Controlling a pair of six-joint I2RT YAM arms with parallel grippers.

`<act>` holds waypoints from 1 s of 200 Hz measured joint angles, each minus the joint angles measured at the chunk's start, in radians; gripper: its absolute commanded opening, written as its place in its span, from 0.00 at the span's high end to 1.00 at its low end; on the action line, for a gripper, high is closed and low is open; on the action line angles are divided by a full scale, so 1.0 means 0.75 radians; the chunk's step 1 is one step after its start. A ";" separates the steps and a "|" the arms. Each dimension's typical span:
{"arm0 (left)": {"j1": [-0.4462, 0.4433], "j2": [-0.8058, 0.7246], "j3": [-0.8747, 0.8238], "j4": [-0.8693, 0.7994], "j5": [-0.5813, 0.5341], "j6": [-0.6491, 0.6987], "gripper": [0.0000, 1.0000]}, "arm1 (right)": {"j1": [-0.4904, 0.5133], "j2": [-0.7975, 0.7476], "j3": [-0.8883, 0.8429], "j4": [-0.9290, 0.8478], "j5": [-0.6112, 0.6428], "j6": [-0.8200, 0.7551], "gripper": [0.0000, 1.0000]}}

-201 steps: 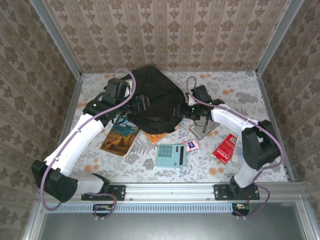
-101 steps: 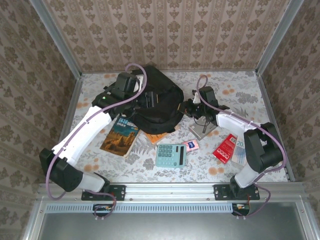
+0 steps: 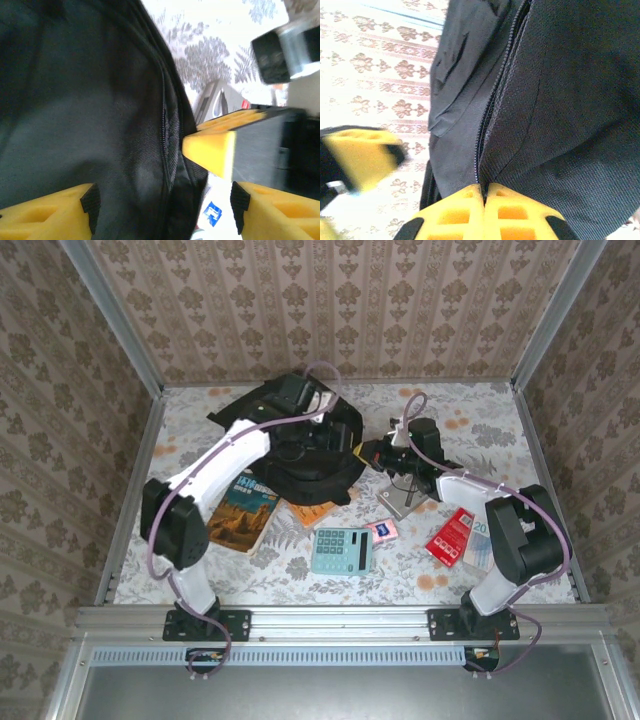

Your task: Pack the student bag

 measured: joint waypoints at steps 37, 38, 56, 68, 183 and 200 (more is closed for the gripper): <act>-0.006 0.071 -0.021 0.015 0.088 -0.002 0.30 | -0.008 0.020 -0.067 0.185 -0.047 0.099 1.00; -0.006 0.071 -0.021 0.016 0.089 -0.002 0.30 | -0.008 0.020 -0.068 0.189 -0.048 0.100 1.00; -0.006 0.071 -0.024 0.036 0.106 -0.007 0.35 | -0.011 0.042 -0.084 0.279 -0.064 0.152 1.00; -0.004 0.070 -0.031 0.053 0.113 -0.015 0.38 | -0.012 0.045 -0.095 0.319 -0.065 0.174 1.00; 0.147 -0.074 -0.313 0.293 0.248 -0.146 0.33 | -0.007 0.082 -0.147 0.688 -0.143 0.329 1.00; 0.139 -0.072 -0.313 0.293 0.256 -0.146 0.32 | 0.000 0.101 -0.148 0.730 -0.156 0.346 1.00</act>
